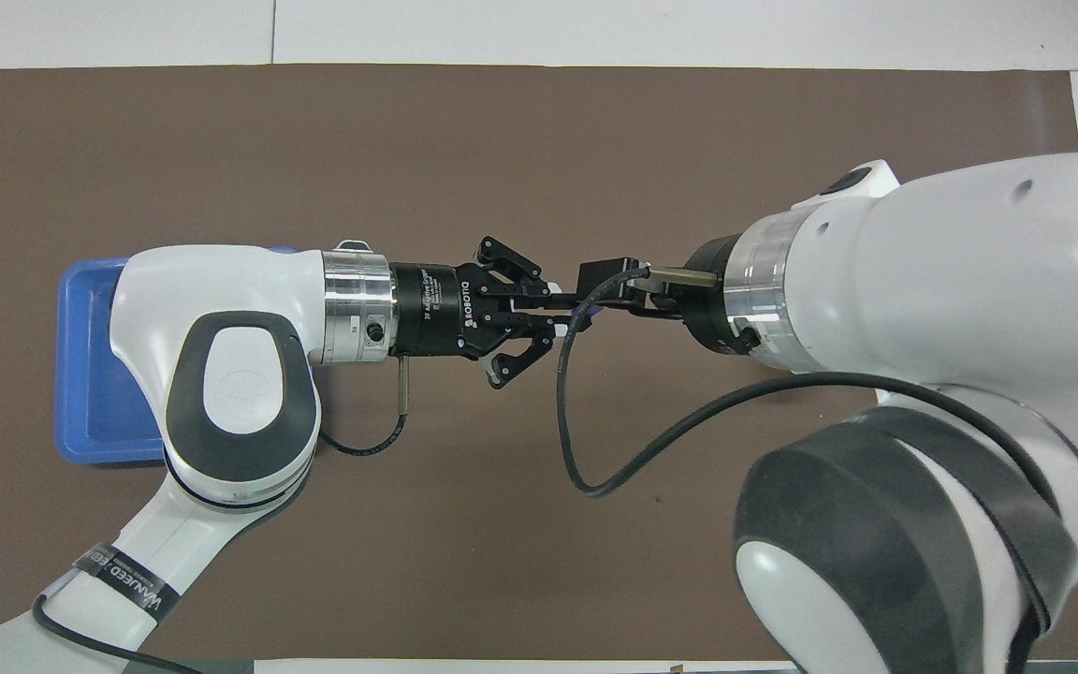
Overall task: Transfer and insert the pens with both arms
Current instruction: 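Close the right gripper on the purple pen tip and open the left gripper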
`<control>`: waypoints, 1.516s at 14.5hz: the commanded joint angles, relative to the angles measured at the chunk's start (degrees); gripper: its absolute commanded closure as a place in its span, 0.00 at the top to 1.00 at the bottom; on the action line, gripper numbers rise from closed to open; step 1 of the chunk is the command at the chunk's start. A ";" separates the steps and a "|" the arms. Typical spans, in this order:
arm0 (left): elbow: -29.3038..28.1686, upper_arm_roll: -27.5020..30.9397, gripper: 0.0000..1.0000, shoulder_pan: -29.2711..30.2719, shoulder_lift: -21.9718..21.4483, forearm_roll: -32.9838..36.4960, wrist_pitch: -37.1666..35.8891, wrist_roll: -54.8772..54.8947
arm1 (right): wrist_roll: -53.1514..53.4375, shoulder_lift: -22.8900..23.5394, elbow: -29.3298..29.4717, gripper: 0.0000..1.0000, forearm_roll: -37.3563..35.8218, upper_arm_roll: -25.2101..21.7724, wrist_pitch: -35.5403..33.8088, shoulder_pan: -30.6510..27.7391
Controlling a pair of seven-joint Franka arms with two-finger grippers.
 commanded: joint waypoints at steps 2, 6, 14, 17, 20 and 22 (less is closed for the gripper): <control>-2.10 0.30 0.00 -0.40 -2.74 -2.20 0.96 2.32 | 0.35 0.08 -0.74 1.00 1.29 0.33 2.69 -0.58; -2.10 0.30 0.00 -0.40 -2.74 -2.29 1.13 2.32 | 0.27 -0.01 -1.09 0.52 1.29 0.33 2.60 -0.49; -2.10 0.21 0.00 -0.40 -2.74 -2.82 1.22 2.32 | 0.44 -0.01 -1.00 0.00 1.11 0.33 3.39 -0.58; -2.10 0.21 0.00 -0.40 -3.08 -3.26 1.22 2.32 | 0.09 0.08 -0.91 0.00 0.59 0.25 3.39 -0.58; -2.10 0.21 1.00 -0.40 -4.49 -3.26 1.31 2.67 | 0.00 -0.01 -1.00 0.00 0.41 0.16 3.13 -0.58; -2.10 0.29 1.00 -0.31 -4.67 -3.26 1.31 2.67 | -0.61 -0.62 -2.48 0.00 -1.77 -0.54 1.82 -0.58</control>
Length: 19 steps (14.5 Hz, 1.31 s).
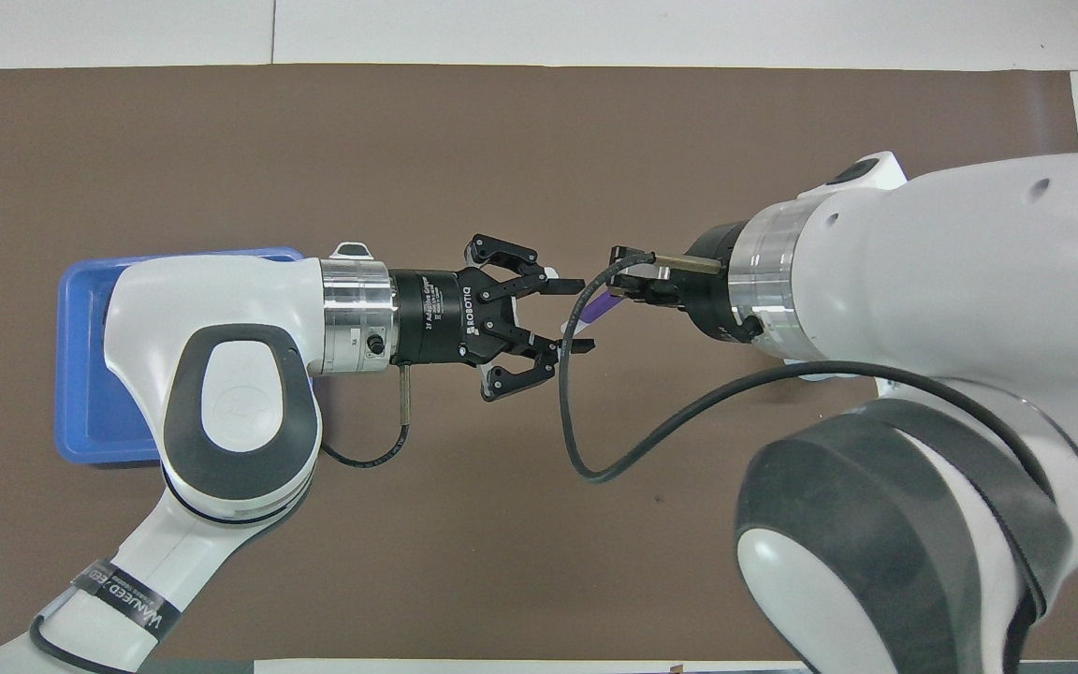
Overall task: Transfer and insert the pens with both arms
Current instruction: 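Close the right gripper on the purple pen tip and open the left gripper, then carry the purple pen to the cup while the left gripper withdraws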
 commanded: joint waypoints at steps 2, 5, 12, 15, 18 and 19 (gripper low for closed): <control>-1.53 0.33 1.00 -0.19 -2.15 -1.99 0.93 0.78 | -2.89 -2.19 -4.58 0.00 -6.75 -1.51 -0.29 -0.48; -1.53 0.51 1.00 -0.11 -2.23 -1.90 0.85 1.04 | -7.11 -3.60 -6.96 0.00 -13.26 -4.76 -2.21 -0.48; 0.74 0.86 1.00 7.43 -1.27 24.94 -12.83 6.40 | -25.47 -7.65 -13.02 0.00 -16.96 -15.30 -1.69 -0.48; 5.13 0.86 1.00 10.61 1.10 38.83 -20.14 12.19 | -32.51 -8.26 -14.87 0.00 -17.05 -18.74 -0.73 -0.48; 11.36 0.95 1.00 11.67 4.70 51.67 -26.99 18.08 | -33.23 -10.97 -20.91 0.00 -17.05 -20.68 3.38 -0.48; 14.26 0.86 1.00 11.67 6.10 57.11 -28.32 19.14 | -33.49 -11.86 -23.46 0.00 -17.05 -20.77 5.93 -0.48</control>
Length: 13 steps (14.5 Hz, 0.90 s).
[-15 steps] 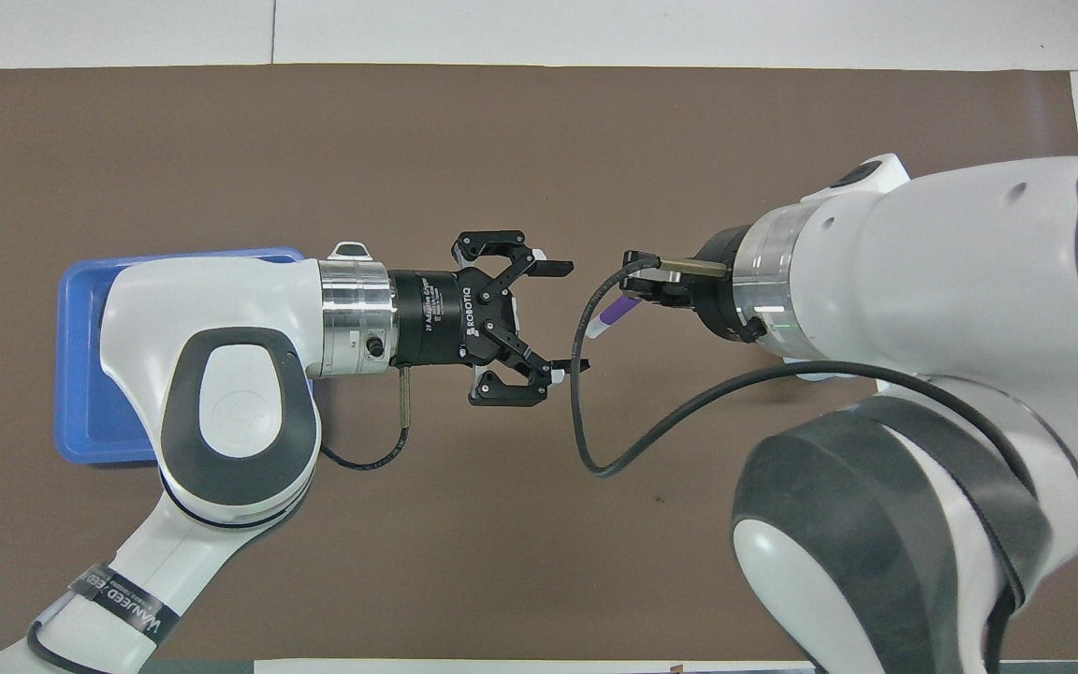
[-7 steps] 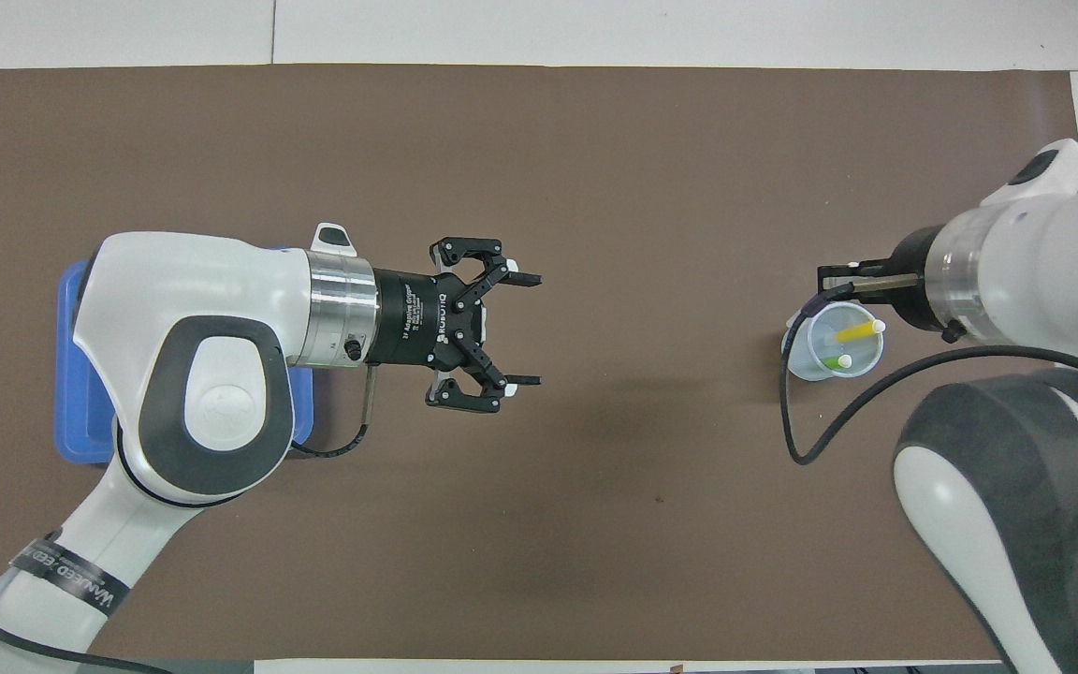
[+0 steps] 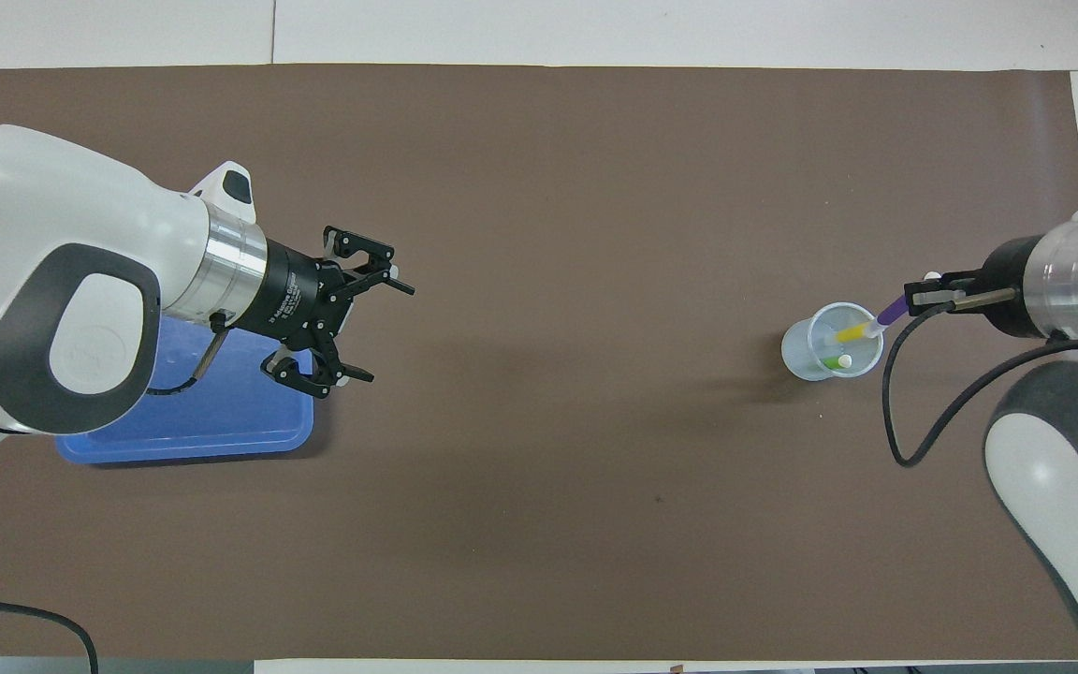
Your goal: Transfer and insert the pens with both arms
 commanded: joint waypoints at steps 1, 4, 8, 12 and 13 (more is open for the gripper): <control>7.93 -0.18 1.00 -0.24 4.47 13.97 -4.31 3.96 | -1.19 -5.06 -9.20 0.00 -0.84 -0.05 6.86 -0.24; 10.32 0.08 1.00 0.11 4.30 21.85 -5.53 8.62 | -0.84 -6.73 -13.51 0.00 -0.84 -0.05 10.91 -0.15; 11.73 0.86 1.00 2.57 3.69 22.21 -9.66 18.18 | -0.66 -8.23 -18.35 0.00 -0.84 0.04 15.22 -0.15; 12.52 4.46 1.00 2.14 0.54 22.21 -10.37 26.80 | -0.66 -8.58 -23.01 0.00 -0.84 0.04 21.89 -0.15; 12.35 7.43 1.00 0.91 -1.22 22.12 -10.55 30.48 | -0.66 -8.32 -23.89 0.00 -0.84 0.04 23.74 -0.15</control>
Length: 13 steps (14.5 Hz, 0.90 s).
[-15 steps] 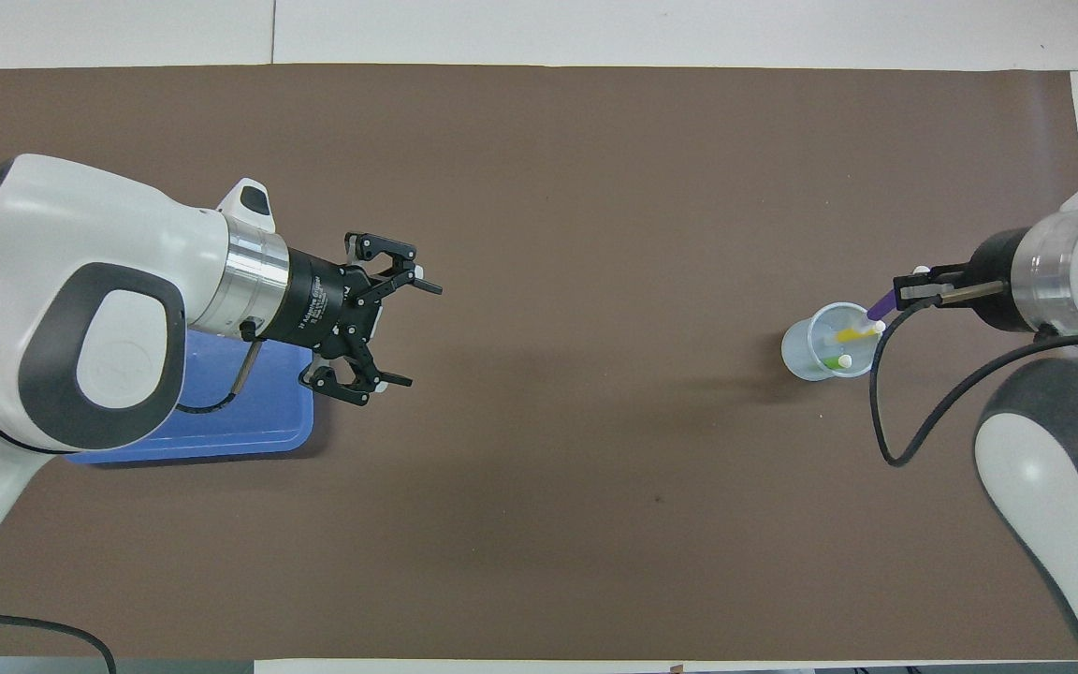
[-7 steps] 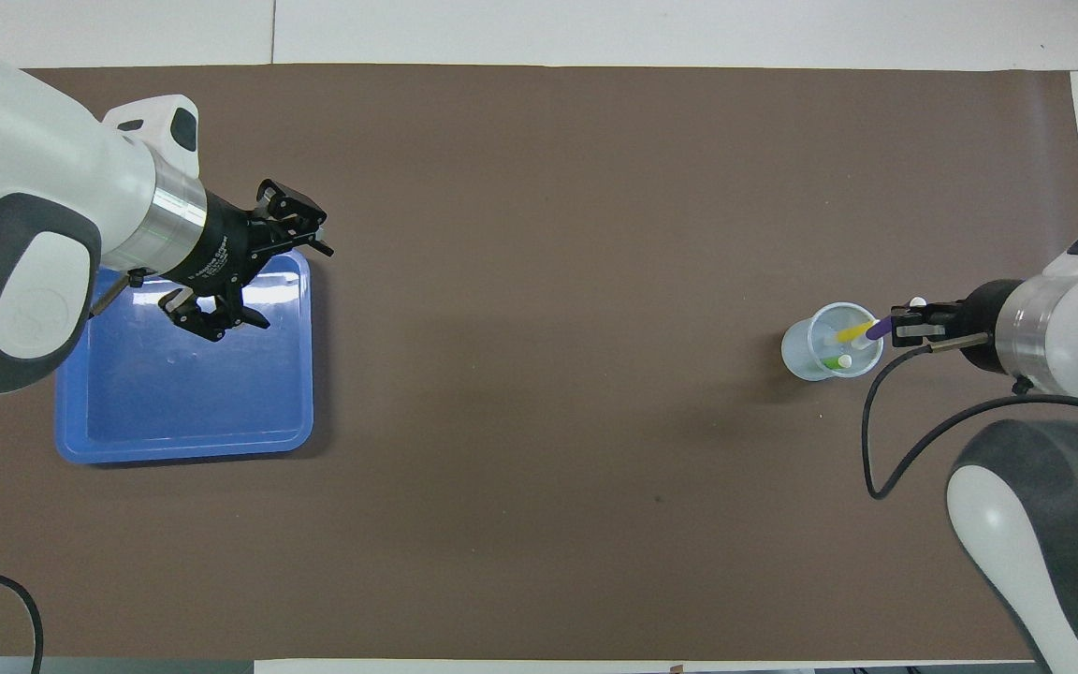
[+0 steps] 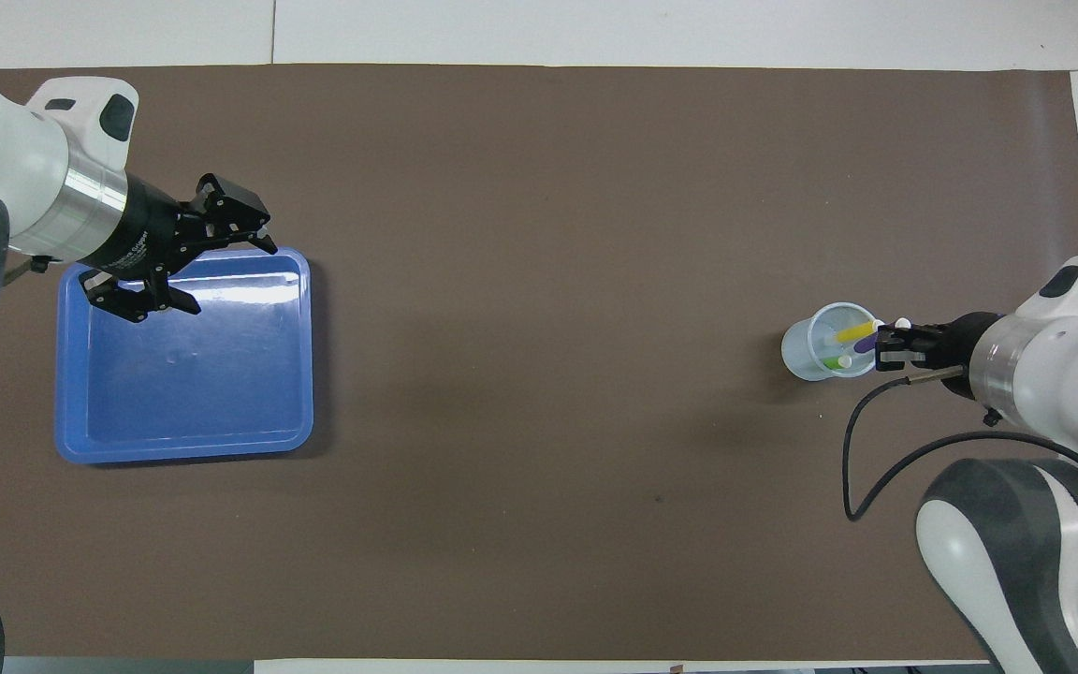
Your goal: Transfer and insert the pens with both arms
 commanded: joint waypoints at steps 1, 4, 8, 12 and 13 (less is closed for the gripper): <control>0.36 9.86 1.00 -6.64 -4.94 0.79 -3.17 10.11 | -0.33 -1.12 -3.93 0.00 -0.82 0.18 4.99 -0.22; 1.15 29.11 1.00 -22.73 -7.93 0.88 -6.07 19.97 | -0.33 0.19 -4.37 0.00 -0.82 0.18 7.02 -0.22; 1.41 43.47 1.00 -37.07 -12.67 6.21 -11.33 31.83 | -0.33 1.86 -5.43 0.00 -0.82 0.27 9.92 -0.22; 1.67 43.31 1.00 -37.54 -14.70 7.56 -17.58 38.27 | -0.33 3.36 -6.40 0.00 -0.82 0.27 12.38 -0.22; 1.24 43.14 1.00 -37.54 -15.05 7.56 -17.68 39.33 | -0.33 3.54 -6.40 0.00 -0.82 0.35 12.47 -0.22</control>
